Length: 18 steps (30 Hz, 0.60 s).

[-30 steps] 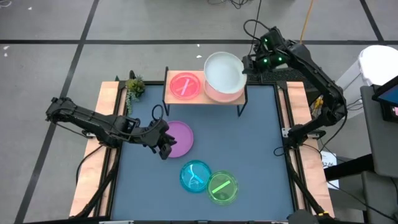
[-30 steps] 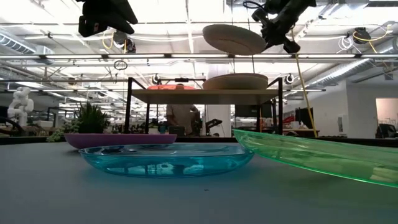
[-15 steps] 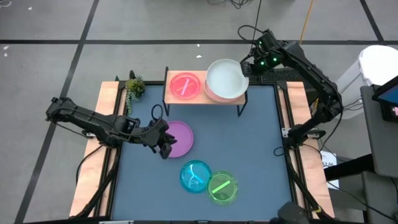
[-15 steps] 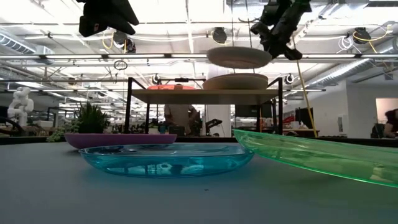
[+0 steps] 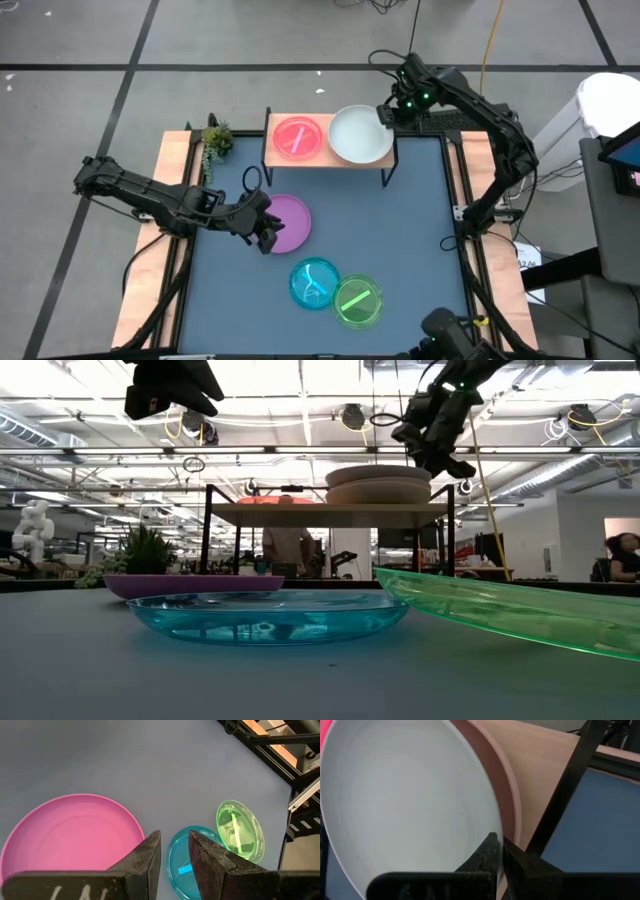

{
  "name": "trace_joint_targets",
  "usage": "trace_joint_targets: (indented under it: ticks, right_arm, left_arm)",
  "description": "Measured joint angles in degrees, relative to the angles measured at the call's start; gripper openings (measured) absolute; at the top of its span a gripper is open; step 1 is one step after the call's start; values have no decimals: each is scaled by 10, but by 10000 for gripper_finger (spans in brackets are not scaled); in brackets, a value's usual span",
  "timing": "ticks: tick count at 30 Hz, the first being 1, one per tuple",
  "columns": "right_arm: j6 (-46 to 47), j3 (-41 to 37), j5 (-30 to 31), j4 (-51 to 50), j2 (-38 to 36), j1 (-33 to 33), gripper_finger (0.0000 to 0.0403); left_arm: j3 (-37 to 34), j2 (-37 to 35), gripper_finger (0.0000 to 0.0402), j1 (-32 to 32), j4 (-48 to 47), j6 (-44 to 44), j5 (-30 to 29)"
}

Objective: Place and stack plates onto a shelf
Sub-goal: Stack the gray plate on top of the light pink plate on the shelf

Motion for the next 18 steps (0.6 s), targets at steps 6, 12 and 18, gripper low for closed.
trace_joint_targets:
  ticks: [6, 12, 18]
  right_arm:
    - [-6, 0, 8, -1, 1, 0, 3]
    - [-11, 0, 30, 2, 1, 0, 4]
    - [-15, 0, 30, 2, 1, 0, 4]
  left_arm:
    - [0, 0, 104, 0, 0, 1, 0]
    - [0, 0, 104, 5, 0, 9, 0]
    - [0, 0, 104, 10, 0, 12, 0]
